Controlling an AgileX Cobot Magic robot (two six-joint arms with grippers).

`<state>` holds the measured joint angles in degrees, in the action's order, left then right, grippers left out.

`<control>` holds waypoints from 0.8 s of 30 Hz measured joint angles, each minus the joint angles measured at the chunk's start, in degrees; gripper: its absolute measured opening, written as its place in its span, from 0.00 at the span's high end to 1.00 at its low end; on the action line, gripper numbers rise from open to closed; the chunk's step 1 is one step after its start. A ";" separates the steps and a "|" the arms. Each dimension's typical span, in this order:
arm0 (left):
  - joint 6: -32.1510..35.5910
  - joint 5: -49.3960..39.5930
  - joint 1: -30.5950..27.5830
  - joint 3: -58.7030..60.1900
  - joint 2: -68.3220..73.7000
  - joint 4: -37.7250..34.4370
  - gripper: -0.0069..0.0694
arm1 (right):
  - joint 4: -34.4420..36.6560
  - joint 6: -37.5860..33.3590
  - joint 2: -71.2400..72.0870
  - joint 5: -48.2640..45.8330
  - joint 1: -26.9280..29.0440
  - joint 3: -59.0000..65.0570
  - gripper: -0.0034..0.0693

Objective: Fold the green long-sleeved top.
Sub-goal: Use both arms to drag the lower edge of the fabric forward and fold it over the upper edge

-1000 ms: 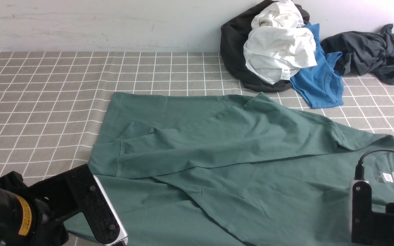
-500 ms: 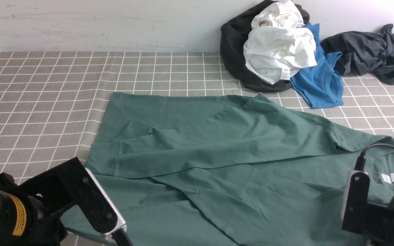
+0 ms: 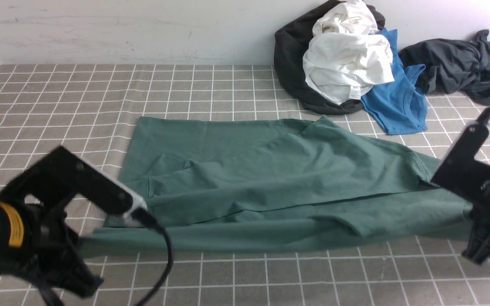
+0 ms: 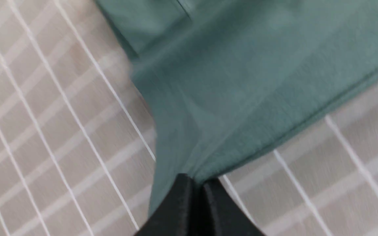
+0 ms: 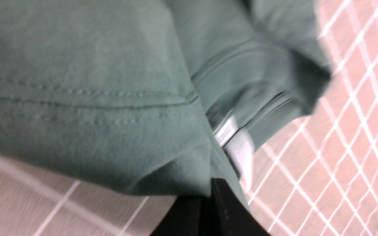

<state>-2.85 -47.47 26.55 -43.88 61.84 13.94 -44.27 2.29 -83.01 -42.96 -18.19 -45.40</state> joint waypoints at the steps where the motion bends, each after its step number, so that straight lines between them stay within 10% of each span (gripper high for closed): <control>1: -0.34 1.96 -1.67 -1.66 1.31 0.05 0.91 | 0.51 0.00 -1.18 -0.06 0.00 -2.37 0.95; 24: -2.80 14.72 -18.81 -47.45 53.28 5.56 0.91 | 6.18 0.86 -43.63 1.60 5.23 -53.61 0.95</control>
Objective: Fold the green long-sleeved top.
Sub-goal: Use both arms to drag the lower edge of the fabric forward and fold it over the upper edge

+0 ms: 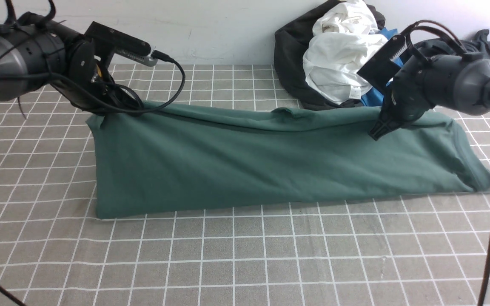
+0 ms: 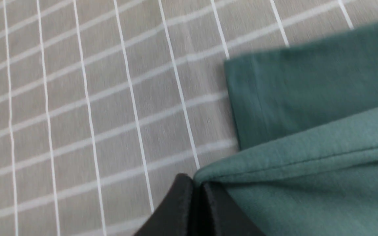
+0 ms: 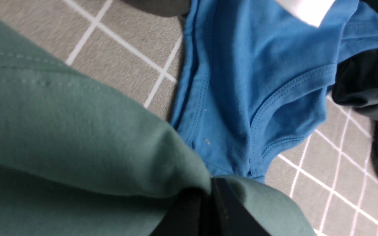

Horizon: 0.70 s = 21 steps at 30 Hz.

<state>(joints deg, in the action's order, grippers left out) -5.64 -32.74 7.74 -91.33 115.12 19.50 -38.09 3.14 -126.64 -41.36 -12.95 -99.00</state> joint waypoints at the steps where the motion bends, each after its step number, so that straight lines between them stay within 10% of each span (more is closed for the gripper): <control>1: 0.00 0.14 -0.13 -1.89 1.78 0.41 0.91 | 1.17 0.19 -0.76 0.05 0.47 -0.71 0.95; 8: -0.94 0.37 -1.05 -10.64 11.32 1.21 0.86 | 7.77 0.74 -3.62 2.19 1.96 -3.06 0.93; 17: -2.93 -2.43 -1.86 -16.78 13.19 2.80 0.44 | 8.52 3.23 -3.84 -6.27 2.09 -10.60 0.65; 21: -3.05 -5.20 -1.80 -18.87 9.97 2.57 0.41 | 9.36 3.55 -3.40 -16.84 2.09 -18.91 0.59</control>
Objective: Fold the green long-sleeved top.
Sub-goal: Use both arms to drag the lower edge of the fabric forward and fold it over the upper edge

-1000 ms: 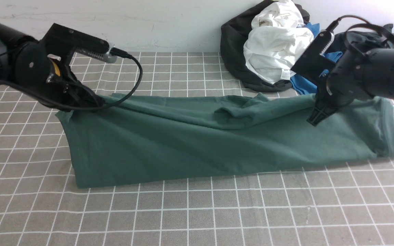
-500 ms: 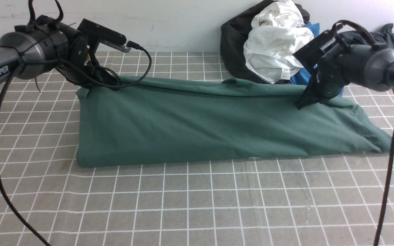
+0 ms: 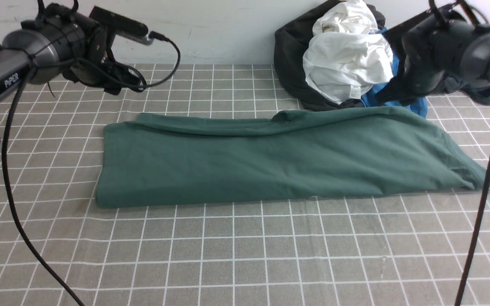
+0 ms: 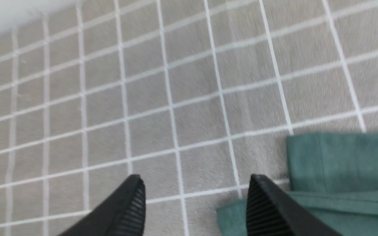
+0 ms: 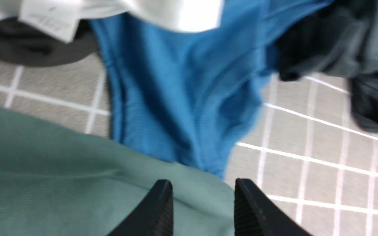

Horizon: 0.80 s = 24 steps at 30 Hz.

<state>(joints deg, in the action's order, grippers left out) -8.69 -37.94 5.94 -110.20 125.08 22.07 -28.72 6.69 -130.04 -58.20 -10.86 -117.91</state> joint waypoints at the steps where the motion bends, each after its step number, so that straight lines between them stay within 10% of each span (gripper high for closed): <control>1: -0.06 -0.43 0.09 -0.24 -0.80 -0.29 0.43 | 0.76 -0.30 0.07 -1.72 0.00 -1.92 0.59; 9: 6.16 -6.00 3.68 -0.51 -1.45 -11.26 0.83 | 38.37 -26.09 -1.45 -5.76 -0.34 -6.25 0.86; 15: 14.50 -8.35 7.82 -0.51 1.37 -18.23 0.92 | 57.36 -48.47 -10.80 -0.54 -3.30 -6.31 0.97; 24: 20.48 -15.57 9.02 -0.51 1.21 -20.68 0.92 | 63.32 -35.83 -14.89 19.05 -0.07 -6.30 0.97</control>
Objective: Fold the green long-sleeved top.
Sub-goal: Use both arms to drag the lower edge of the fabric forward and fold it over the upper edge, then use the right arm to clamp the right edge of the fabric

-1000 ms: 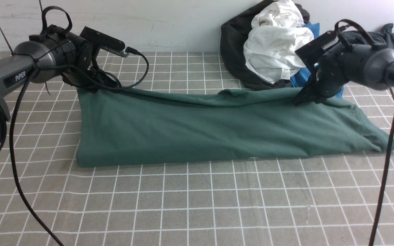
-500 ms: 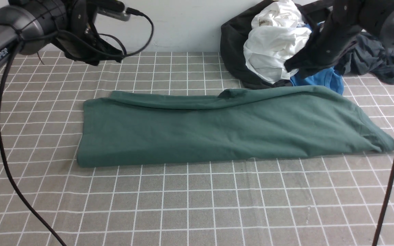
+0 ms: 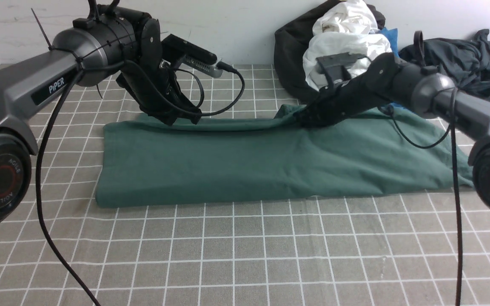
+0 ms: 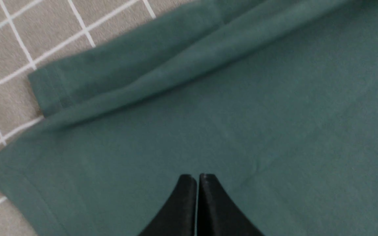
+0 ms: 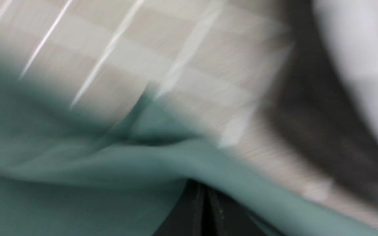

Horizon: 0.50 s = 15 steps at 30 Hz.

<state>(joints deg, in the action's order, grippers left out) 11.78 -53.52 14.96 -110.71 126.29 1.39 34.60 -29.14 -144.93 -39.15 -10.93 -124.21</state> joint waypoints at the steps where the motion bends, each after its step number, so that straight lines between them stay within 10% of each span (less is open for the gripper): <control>1: 0.18 -0.78 0.00 0.00 0.00 -0.23 0.92 | 0.62 1.91 0.07 1.34 1.01 0.00 0.97; 9: 0.35 -3.57 0.00 0.00 -0.05 -3.50 0.92 | 1.78 5.89 2.65 -0.56 5.29 0.00 0.96; 15: 3.88 -14.46 -0.06 0.00 -2.18 -4.96 0.92 | -9.29 3.03 9.57 -20.97 6.04 0.00 0.96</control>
<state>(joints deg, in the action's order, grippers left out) 15.66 -67.98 14.90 -110.71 124.11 -3.57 25.31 -26.10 -135.36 -60.12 -4.90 -124.21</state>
